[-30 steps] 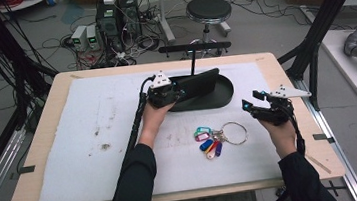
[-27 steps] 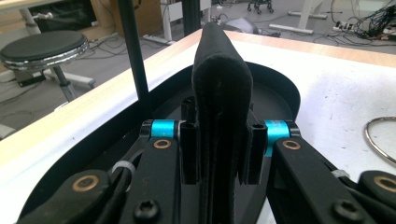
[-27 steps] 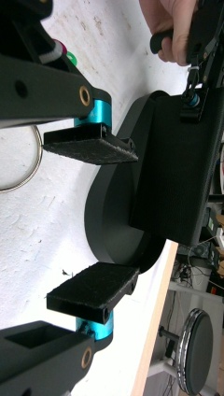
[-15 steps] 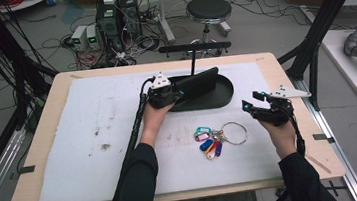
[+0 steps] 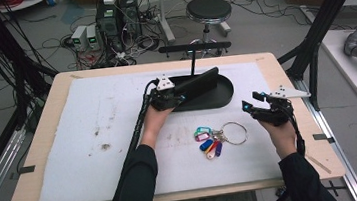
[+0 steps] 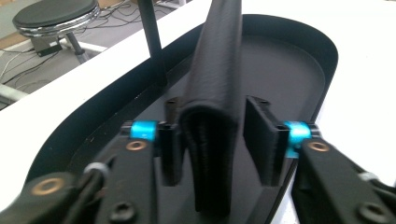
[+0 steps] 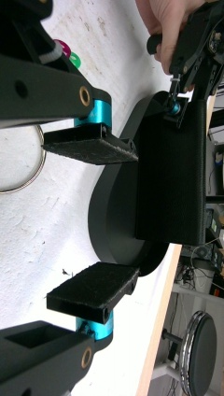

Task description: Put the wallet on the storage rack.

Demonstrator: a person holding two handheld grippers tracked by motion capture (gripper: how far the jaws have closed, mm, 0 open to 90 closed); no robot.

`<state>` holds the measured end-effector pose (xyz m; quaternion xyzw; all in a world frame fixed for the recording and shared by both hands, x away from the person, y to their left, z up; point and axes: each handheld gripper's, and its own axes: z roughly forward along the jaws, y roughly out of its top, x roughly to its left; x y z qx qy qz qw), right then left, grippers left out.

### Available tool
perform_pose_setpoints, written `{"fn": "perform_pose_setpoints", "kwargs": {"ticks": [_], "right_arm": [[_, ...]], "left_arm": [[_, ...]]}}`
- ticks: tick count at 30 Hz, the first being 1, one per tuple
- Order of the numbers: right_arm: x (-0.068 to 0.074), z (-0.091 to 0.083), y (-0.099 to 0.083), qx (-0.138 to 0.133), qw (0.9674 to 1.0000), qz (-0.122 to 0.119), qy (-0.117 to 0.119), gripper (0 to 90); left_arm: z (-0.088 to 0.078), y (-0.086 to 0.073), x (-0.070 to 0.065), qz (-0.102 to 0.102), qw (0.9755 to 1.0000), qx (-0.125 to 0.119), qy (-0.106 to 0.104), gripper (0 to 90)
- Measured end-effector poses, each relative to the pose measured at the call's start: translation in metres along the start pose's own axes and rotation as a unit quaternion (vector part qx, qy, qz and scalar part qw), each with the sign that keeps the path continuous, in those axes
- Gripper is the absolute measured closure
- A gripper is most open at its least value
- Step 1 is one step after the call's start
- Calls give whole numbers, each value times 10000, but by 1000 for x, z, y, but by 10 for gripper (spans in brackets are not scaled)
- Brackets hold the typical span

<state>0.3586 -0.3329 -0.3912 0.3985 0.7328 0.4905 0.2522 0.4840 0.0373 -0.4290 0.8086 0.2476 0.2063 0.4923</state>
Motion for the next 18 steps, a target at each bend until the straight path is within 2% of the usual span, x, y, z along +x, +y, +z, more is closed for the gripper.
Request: {"fn": "perform_pose_setpoints", "kwargs": {"ticks": [4, 7, 9, 11, 14, 15, 18], "right_arm": [[0, 0, 0, -4, 10000, -11, -5, 397], [0, 0, 0, -12, 10000, -35, -6, 397], [0, -1, 0, -16, 10000, -39, -12, 397], [0, -1, 0, -13, 10000, -42, -14, 397], [-1, -1, 0, -10, 10000, -21, -11, 397], [-1, -1, 0, -14, 10000, 0, -7, 397], [-1, -1, -1, -5, 10000, 18, -9, 397]], "left_arm": [[-3, 3, -3, 20, 9997, 176, 142, 421], [-7, 6, -6, 126, 9987, 313, 386, 340], [-11, 7, -9, 161, 9978, 318, 552, 325], [-16, 9, -9, 93, 9976, 357, 587, 315], [-24, 13, -10, -24, 9982, 346, 492, 296], [-28, 15, -12, -56, 9985, 301, 456, 295], [-41, 18, -18, 40, 9987, 55, 502, 295]]}}
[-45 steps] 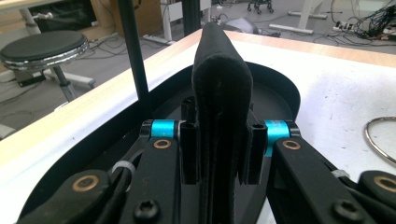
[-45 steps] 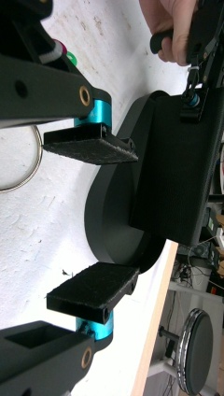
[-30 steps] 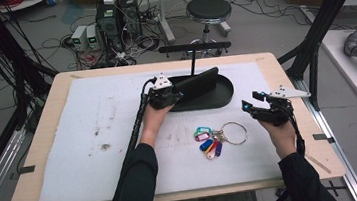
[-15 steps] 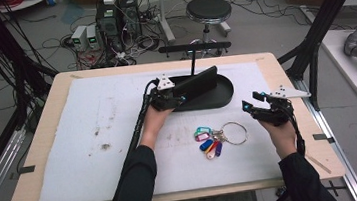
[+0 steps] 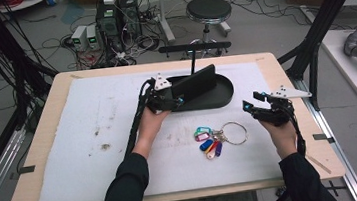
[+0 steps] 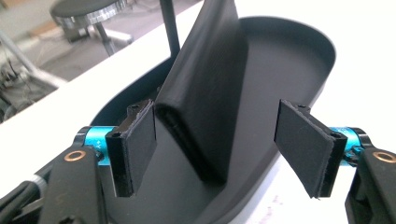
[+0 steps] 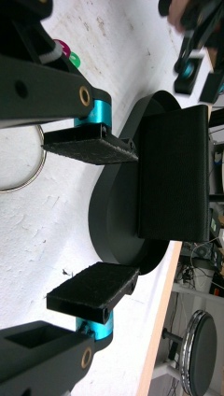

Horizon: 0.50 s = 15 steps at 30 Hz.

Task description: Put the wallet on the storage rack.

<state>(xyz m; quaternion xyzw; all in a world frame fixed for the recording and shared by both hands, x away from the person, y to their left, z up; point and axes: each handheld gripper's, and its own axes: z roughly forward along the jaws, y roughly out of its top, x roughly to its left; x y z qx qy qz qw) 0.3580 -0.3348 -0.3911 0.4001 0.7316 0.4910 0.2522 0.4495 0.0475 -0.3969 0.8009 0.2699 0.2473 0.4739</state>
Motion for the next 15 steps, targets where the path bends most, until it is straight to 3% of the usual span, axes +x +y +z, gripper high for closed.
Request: {"fn": "perform_pose_setpoints", "kwargs": {"ticks": [7, 11, 15], "right_arm": [[2, 1, 1, -8, 10000, -43, -9, 397], [4, 1, 3, 13, 10000, -95, -4, 396], [5, 1, 4, 47, 9999, -119, -40, 397]], "left_arm": [[-49, 1, -13, 99, 9990, -401, -166, 295], [-81, -6, -18, 47, 9986, -478, -204, 294], [-108, -21, -19, -161, 9982, -528, -227, 283]]}}
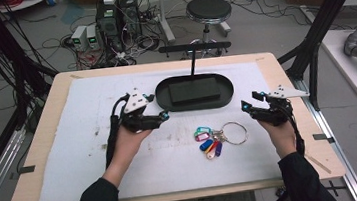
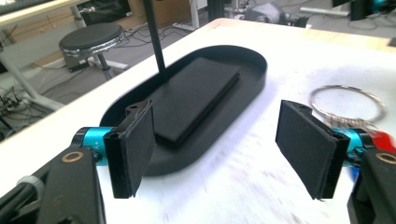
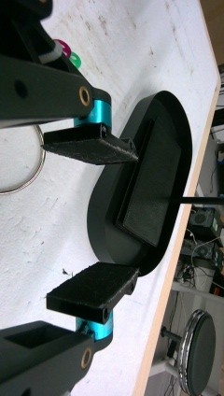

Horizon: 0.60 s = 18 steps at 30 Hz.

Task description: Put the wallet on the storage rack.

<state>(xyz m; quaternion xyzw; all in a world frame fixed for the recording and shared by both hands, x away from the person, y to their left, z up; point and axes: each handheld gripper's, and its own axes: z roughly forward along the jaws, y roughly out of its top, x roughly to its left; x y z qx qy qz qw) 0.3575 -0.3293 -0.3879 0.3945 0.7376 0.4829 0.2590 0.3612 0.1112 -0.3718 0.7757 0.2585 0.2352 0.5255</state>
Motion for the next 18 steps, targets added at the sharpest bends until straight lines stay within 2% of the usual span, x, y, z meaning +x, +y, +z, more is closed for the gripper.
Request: {"fn": "perform_pose_setpoints", "kwargs": {"ticks": [7, 11, 14, 18], "right_arm": [[0, -7, -2, 75, 10000, -10, -54, 394], [-2, -11, -6, 53, 9999, 0, -111, 392], [-3, -14, -8, 15, 9999, 92, -143, 392], [-4, -17, -9, -47, 9998, 110, -168, 389]], "left_arm": [[-45, -24, 3, -253, 9996, -99, 87, 242], [-66, -39, 5, -327, 9991, -93, 261, 234], [-78, -49, 6, -392, 9982, -100, 446, 234], [-82, -58, 8, -484, 9972, -82, 565, 234]]}}
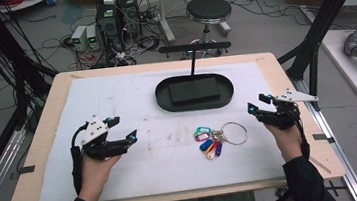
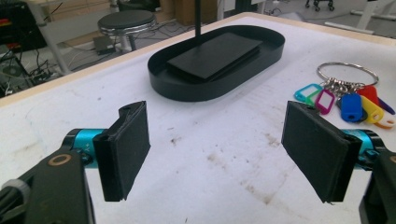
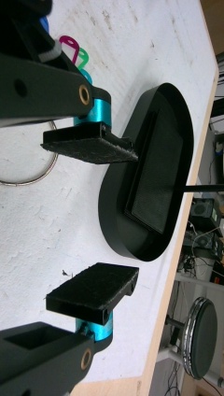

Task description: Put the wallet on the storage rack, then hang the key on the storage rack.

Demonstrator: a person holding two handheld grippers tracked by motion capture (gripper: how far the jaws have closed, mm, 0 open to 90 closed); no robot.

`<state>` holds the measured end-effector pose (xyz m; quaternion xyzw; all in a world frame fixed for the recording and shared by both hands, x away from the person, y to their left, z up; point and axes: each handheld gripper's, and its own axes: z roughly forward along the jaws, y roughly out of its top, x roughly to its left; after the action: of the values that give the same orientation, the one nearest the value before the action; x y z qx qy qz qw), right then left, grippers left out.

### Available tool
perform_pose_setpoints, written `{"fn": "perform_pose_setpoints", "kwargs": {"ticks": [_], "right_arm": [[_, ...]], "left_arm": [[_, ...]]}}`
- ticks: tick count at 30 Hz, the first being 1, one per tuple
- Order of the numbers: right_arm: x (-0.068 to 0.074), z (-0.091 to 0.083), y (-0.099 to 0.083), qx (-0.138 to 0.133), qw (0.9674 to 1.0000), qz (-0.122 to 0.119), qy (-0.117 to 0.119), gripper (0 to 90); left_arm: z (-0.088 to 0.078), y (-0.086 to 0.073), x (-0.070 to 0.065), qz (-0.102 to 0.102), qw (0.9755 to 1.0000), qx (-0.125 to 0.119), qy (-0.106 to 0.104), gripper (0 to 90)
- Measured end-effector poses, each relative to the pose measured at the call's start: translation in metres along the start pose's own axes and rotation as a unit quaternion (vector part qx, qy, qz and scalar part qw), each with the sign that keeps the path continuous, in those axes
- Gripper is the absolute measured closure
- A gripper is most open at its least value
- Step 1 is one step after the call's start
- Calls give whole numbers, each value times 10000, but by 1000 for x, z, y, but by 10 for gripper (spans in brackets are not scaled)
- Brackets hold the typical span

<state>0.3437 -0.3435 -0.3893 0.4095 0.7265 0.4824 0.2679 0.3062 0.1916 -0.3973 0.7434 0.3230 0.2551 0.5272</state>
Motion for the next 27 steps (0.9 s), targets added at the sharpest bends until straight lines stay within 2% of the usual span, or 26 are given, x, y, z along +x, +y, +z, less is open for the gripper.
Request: {"fn": "perform_pose_setpoints", "kwargs": {"ticks": [7, 12, 15, 18, 24, 27], "right_arm": [[2, 0, 1, -19, 10000, -34, 42, 377], [0, 0, 1, -3, 10000, -6, 78, 357], [-1, -1, -1, 45, 9999, -83, 103, 358], [-2, -2, -4, 115, 9998, -124, 145, 394], [-5, -4, -12, 234, 9996, 25, 153, 431], [-5, -4, -16, 289, 9993, 39, 214, 464]], "left_arm": [[-1, -3, 1, 18, 10000, -55, 56, 234], [-4, -6, 6, 32, 9999, 41, 123, 234], [-5, -8, 10, 28, 9999, 56, 131, 242], [-6, -10, 14, -39, 10000, 57, 33, 281], [-5, -14, 17, -61, 9999, 104, 35, 319], [-3, -16, 19, -59, 9998, 65, -173, 350]]}}
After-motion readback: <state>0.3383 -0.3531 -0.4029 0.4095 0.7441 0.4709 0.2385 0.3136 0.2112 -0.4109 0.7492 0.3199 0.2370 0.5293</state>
